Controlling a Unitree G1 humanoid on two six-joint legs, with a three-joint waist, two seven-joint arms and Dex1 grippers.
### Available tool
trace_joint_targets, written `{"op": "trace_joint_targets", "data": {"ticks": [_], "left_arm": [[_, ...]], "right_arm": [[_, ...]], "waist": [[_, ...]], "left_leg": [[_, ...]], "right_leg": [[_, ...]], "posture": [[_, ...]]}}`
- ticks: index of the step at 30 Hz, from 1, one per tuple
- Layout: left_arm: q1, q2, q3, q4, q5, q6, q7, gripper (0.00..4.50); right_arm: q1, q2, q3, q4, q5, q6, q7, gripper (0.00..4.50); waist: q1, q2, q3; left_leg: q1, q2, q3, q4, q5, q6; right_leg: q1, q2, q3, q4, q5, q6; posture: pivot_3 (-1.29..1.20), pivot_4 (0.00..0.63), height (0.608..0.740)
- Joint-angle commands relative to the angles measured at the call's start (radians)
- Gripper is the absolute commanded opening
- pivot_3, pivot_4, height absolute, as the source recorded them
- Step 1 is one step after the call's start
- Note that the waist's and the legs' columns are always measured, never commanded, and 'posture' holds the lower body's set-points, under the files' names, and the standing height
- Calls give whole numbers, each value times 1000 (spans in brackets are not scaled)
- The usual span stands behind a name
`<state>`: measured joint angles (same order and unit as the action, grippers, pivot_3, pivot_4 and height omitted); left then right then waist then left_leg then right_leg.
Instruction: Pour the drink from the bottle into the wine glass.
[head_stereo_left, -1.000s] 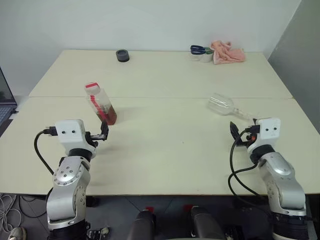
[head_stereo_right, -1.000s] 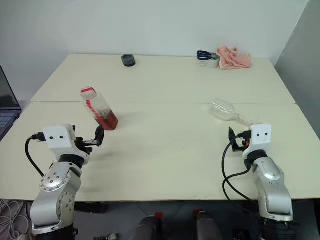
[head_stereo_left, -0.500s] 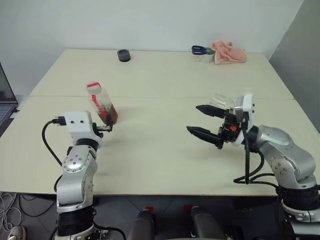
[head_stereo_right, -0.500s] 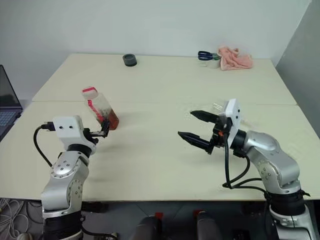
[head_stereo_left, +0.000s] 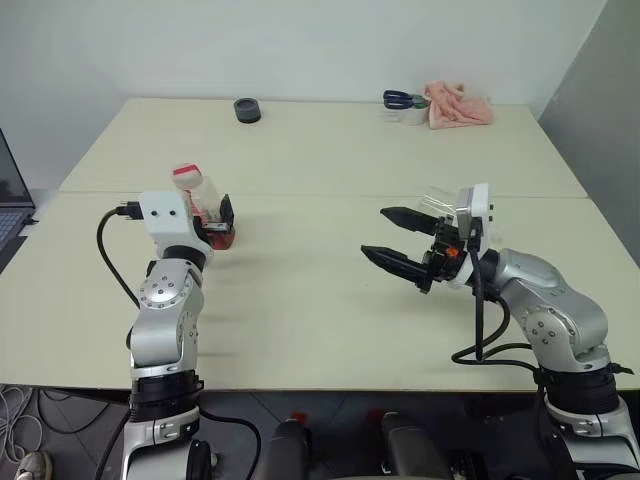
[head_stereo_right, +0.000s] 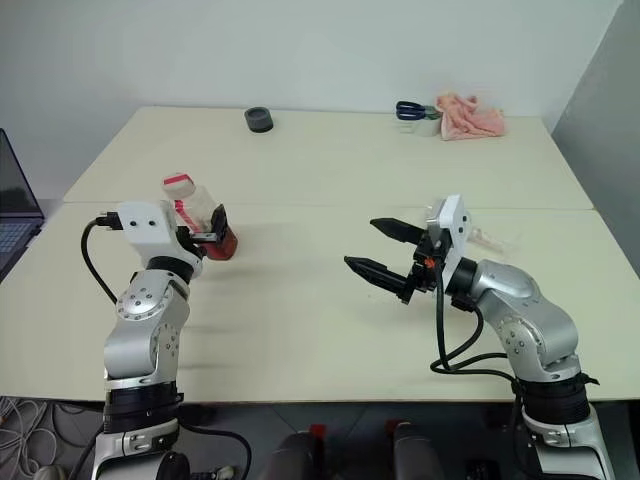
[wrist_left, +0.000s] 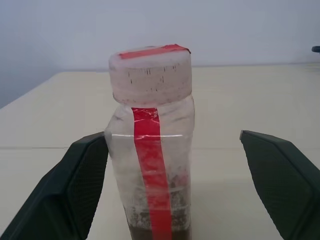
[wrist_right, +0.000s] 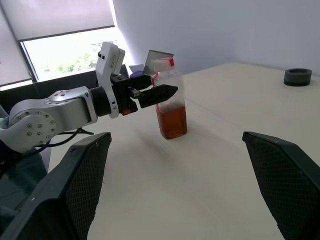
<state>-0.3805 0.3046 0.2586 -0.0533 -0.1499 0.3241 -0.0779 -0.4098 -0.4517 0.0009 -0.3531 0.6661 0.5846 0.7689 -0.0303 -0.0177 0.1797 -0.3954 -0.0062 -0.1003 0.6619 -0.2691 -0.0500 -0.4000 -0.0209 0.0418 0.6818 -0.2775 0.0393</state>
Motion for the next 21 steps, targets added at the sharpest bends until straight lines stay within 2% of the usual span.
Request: {"op": "trace_joint_targets", "data": {"ticks": [1, 15, 18, 21], "left_arm": [[-43, 23, 2, 39, 11, -58, -13, 4473], [-136, 43, 0, 259, 12, -206, -61, 4473], [-137, 44, 2, 266, 9, -216, -64, 3944], [-135, 43, 6, 266, 5, -219, -65, 3041]], "right_arm": [[-4, 4, -19, -52, 11, -11, -20, 4500], [18, -7, -28, -84, 18, -6, -61, 4500], [22, -8, -31, -86, 17, -7, -65, 4500], [26, -9, -34, -91, 20, -8, -70, 4500]], "waist": [[0, 0, 0], [0, 0, 0], [1, 0, 0], [1, 0, 0]], "left_leg": [[0, 0, 0, 0, 0, 0], [-1, 0, 0, 0, 0, 0], [-1, 0, -1, 0, 0, 0], [-1, 0, -1, 0, 0, 0]], "right_leg": [[0, 0, 0, 0, 0, 0], [-1, 0, 0, 0, 0, 0], [-1, 0, 0, 0, 0, 0], [-1, 0, 0, 0, 0, 0]], "posture": [[0, 150, 740], [0, 150, 740], [0, 150, 740], [0, 150, 740]]}}
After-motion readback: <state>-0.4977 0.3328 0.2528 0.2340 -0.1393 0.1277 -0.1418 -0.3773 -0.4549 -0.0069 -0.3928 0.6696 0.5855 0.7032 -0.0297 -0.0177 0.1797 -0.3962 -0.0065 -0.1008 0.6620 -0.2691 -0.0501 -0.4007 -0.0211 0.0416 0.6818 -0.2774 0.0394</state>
